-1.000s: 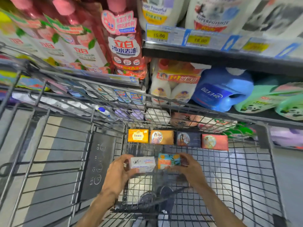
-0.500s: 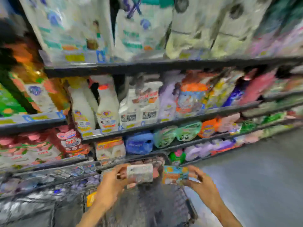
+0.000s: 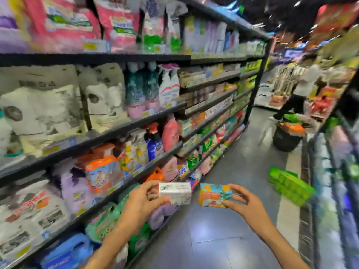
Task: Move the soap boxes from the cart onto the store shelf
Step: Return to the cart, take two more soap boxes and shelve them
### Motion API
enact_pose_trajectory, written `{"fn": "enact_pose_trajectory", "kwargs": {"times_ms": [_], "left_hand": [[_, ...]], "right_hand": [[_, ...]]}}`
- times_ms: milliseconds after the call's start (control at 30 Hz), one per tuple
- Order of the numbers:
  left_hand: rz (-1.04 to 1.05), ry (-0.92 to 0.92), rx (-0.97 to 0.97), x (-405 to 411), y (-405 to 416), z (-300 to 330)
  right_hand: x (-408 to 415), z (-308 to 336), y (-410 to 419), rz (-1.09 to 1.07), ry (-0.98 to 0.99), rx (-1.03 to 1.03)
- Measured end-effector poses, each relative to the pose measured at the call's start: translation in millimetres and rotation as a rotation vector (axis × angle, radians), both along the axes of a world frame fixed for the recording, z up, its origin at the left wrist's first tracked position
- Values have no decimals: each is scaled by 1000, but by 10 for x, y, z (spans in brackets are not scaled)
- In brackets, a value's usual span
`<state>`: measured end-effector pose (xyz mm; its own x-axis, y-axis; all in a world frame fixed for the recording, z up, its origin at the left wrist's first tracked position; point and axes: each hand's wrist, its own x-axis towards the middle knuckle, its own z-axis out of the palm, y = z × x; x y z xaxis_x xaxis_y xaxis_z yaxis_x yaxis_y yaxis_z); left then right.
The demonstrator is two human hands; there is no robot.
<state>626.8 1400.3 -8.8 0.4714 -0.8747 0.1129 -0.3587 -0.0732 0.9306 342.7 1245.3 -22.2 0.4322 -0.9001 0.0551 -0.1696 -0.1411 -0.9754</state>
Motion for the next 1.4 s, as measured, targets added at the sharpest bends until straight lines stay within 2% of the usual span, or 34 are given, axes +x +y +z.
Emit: {"fn": "enact_pose_trajectory", "kwargs": {"times_ms": [333,667,1133,1400], "left_hand": [[-240,-90,-116,-1369,-2261,332],[-348,-60,-200,-2186,-4508,539],[-449,-40,-253,-2773,-8161,668],[-297,-64,-253,-2681,-9863,577]], "right_hand": [[-1624,477,-1713,-197,-101,-46],[-2617,691,-3528,-328,-103,-109],[-3222,927,-6870,-433,-107,-112],[-3081,834,-9049,-296,-52,-149]]}}
